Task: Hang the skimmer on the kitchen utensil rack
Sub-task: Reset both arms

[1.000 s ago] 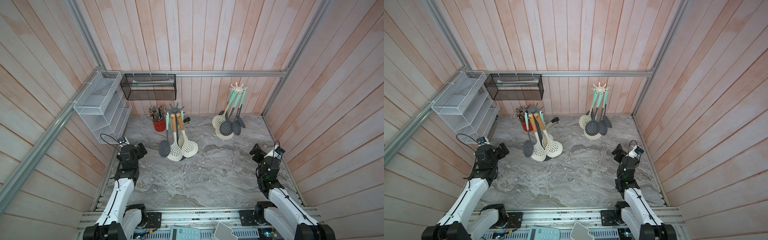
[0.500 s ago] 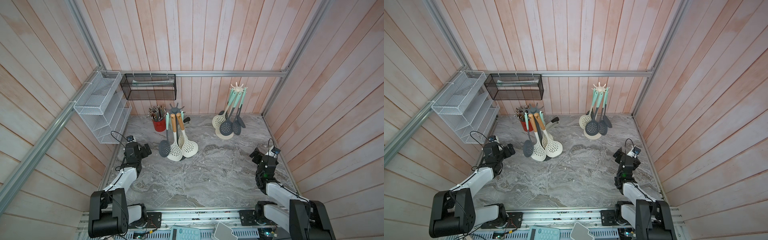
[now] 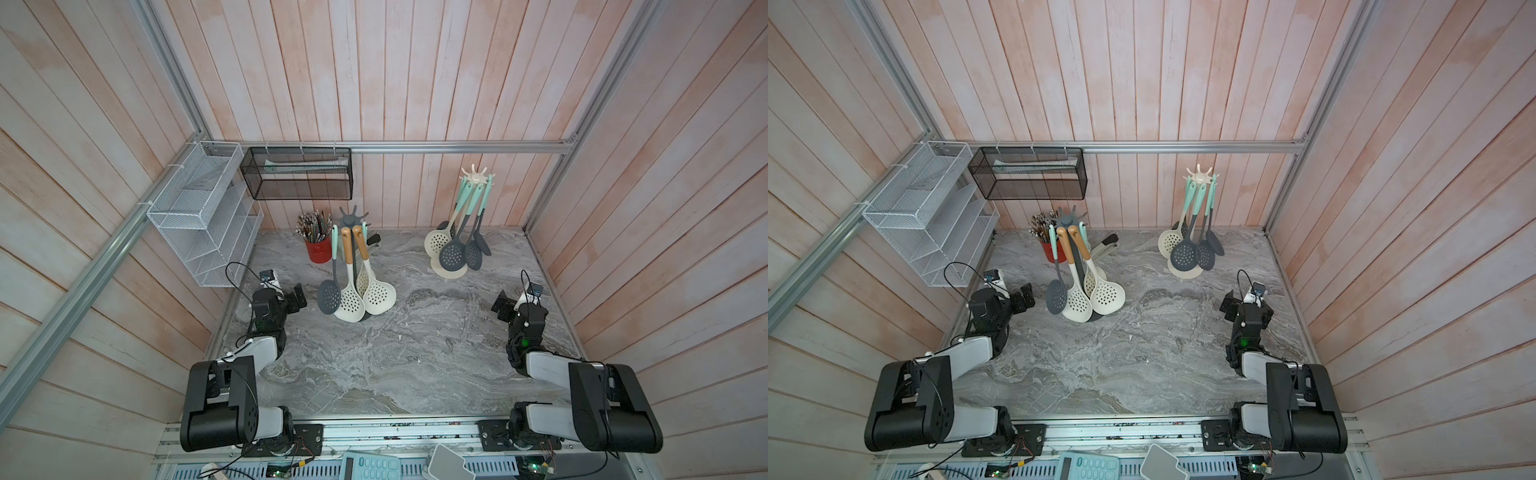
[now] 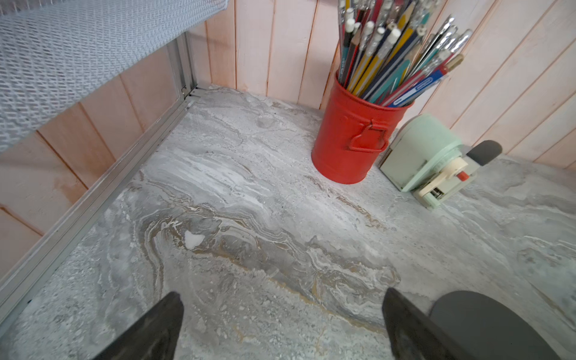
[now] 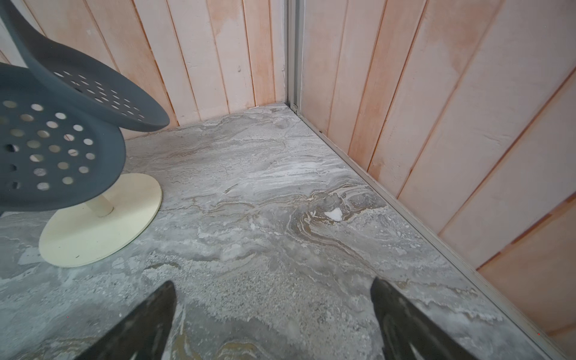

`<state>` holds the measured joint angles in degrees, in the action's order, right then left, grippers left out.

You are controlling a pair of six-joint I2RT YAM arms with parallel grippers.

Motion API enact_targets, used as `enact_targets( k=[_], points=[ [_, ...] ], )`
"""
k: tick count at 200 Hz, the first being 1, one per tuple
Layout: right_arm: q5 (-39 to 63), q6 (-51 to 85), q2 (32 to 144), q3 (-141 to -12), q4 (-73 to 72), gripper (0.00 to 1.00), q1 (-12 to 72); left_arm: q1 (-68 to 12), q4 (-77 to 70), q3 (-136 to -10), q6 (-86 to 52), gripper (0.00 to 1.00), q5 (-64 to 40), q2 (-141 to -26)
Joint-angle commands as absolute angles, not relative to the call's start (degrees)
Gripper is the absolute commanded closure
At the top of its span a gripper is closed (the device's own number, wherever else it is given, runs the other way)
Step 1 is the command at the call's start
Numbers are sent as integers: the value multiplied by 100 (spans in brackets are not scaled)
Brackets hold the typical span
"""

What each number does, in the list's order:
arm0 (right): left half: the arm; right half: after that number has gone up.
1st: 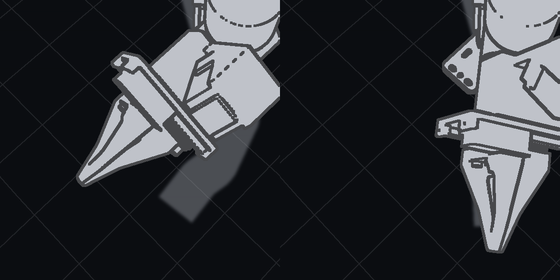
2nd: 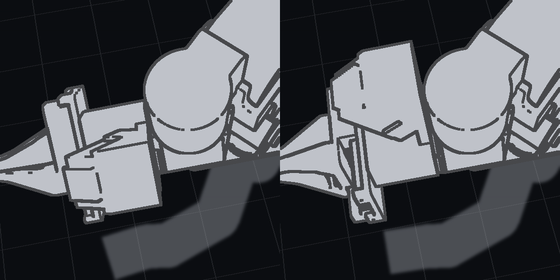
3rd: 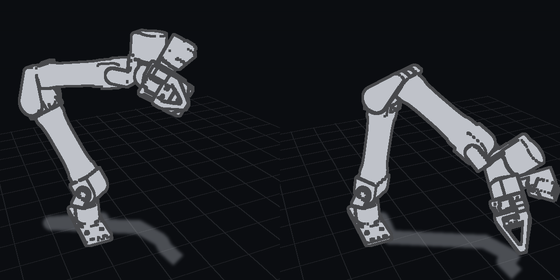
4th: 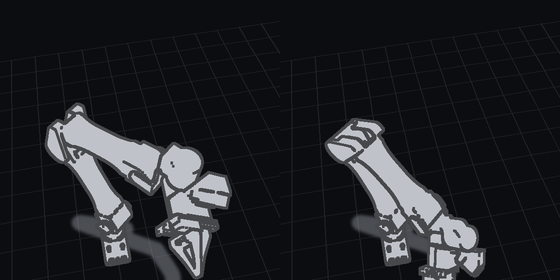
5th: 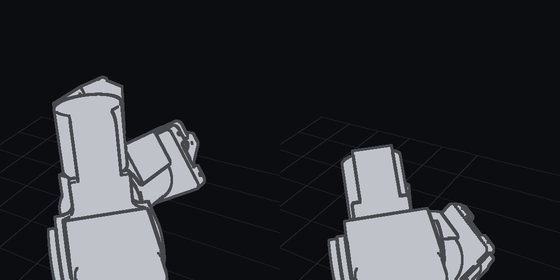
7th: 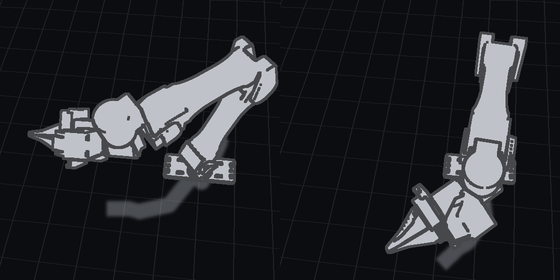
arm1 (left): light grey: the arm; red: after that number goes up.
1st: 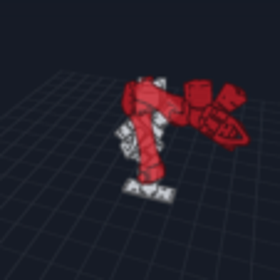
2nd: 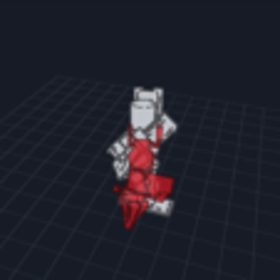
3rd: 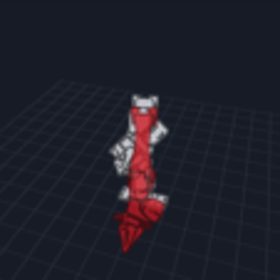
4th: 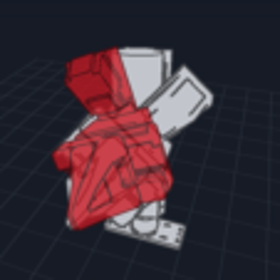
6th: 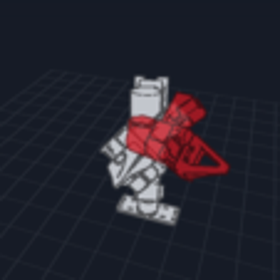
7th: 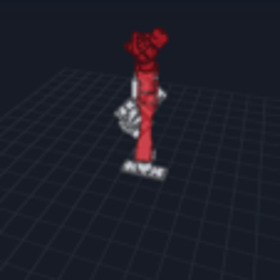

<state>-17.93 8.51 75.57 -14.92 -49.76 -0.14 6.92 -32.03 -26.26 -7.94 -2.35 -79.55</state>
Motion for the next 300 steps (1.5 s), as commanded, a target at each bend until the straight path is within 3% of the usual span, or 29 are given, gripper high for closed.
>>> enact_targets(
  k=[1, 73, 153, 178, 192, 300],
  points=[
    [-1791, 511, 7716, -1586, -5464, 1, 0, 729, -4070, -2431, -762, 0, -478, -8057],
    [-1004, 292, 8542, -1500, -6615, 1, -103, 831, -5433, -1908, -800, 0, -716, -8343],
    [-1016, 185, 8666, -1253, -7118, 1, 0, 687, -5533, -1898, -535, 0, -932, -8426],
    [-979, 130, 8672, -1250, -7146, 2, 32, 448, -7395, -1245, -323, 0, -551, -8985],
    [-945, 122, 8675, -1334, -6976, 2, 18, 363, -6256, -1600, -379, 0, -175, -8718],
    [-863, 141, 8675, -1358, -6935, 2, -18, 202, -6352, -1635, -261, 0, 122, -8831]
  ],
)
